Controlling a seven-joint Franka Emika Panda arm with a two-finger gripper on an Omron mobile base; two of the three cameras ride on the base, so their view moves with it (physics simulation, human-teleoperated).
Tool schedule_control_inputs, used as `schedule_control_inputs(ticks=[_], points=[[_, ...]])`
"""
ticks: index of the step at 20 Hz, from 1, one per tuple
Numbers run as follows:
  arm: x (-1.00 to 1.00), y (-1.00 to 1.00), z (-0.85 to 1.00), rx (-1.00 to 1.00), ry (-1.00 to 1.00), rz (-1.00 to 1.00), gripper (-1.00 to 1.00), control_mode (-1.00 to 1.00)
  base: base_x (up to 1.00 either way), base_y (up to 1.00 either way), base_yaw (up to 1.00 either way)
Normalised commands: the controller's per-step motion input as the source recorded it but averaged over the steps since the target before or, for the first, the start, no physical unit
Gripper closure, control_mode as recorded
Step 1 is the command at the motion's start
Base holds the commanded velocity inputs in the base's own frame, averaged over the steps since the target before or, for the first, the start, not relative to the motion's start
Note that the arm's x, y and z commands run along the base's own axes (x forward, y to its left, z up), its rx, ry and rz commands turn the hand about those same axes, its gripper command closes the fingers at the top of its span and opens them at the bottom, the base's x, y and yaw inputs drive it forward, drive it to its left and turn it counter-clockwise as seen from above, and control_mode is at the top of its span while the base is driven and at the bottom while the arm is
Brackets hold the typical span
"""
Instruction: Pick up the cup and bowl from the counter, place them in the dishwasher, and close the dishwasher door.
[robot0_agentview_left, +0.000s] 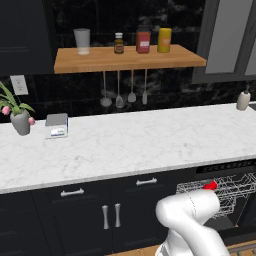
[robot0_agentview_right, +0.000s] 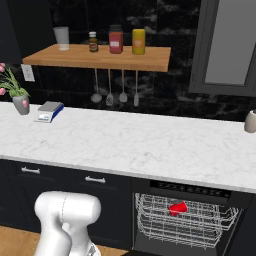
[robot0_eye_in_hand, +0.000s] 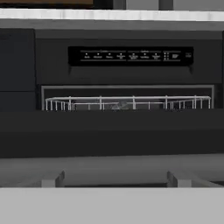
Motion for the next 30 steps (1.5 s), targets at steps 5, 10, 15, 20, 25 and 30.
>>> schedule_control_inputs(ticks=[5, 10, 15, 20, 25, 30], points=[[0.73, 0.21, 0.00, 0.00, -0.46, 0.01, -1.00, -1.00, 0.00, 0.00, 0.00], [0.86, 0.07, 0.21, 0.00, -0.48, 0.02, -1.00, -1.00, 0.00, 0.00, 0.00], [1.00, 0.12, 0.42, -0.07, -0.34, 0.04, -1.00, -1.00, 0.00, 0.00, 0.00], [0.98, 0.07, 0.25, -0.06, -0.17, 0.01, -1.00, -1.00, 0.00, 0.00, 0.00], [0.97, 0.04, 0.06, -0.05, -0.11, 0.02, -1.00, -1.00, 0.00, 0.00, 0.00], [0.87, 0.00, 0.00, -0.06, -0.09, 0.04, -1.00, -1.00, 0.00, 0.00, 0.00]])
